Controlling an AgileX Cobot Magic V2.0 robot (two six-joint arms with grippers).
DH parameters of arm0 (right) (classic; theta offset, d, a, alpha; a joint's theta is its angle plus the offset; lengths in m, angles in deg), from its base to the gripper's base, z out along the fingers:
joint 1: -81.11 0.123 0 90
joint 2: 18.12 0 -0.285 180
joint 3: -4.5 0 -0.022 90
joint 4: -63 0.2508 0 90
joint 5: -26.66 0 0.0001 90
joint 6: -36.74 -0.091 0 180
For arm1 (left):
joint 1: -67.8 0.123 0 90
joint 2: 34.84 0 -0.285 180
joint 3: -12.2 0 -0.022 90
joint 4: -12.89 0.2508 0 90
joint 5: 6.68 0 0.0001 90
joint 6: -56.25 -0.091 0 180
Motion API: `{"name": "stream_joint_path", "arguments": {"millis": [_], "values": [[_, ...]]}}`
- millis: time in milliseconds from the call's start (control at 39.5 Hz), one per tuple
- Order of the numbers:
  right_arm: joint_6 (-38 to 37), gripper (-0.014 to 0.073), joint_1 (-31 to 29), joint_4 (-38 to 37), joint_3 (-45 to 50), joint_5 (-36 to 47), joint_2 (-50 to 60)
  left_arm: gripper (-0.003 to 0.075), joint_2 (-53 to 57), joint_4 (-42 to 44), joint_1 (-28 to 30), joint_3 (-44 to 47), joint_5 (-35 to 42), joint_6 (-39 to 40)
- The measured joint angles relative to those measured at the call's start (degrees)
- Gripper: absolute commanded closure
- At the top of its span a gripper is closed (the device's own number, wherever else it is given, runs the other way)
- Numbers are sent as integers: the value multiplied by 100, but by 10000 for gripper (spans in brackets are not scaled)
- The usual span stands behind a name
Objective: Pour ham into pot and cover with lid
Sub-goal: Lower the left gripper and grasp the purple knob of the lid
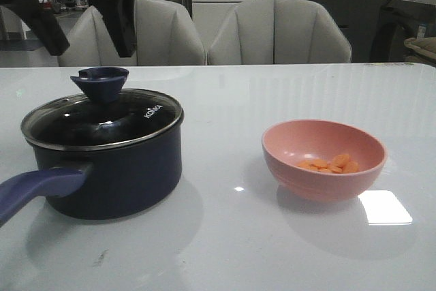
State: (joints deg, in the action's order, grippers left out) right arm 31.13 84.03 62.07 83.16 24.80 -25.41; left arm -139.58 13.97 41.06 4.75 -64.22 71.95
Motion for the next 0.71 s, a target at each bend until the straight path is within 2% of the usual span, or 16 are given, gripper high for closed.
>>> {"name": "stream_joint_path", "arguments": {"millis": [481,709], "values": [[0,442,0,0,0,0,0,133,-784,-33,-33,-535,-717,135],[0,442,0,0,0,0,0,134,-950,-108,-33,-557,-760,139]]}}
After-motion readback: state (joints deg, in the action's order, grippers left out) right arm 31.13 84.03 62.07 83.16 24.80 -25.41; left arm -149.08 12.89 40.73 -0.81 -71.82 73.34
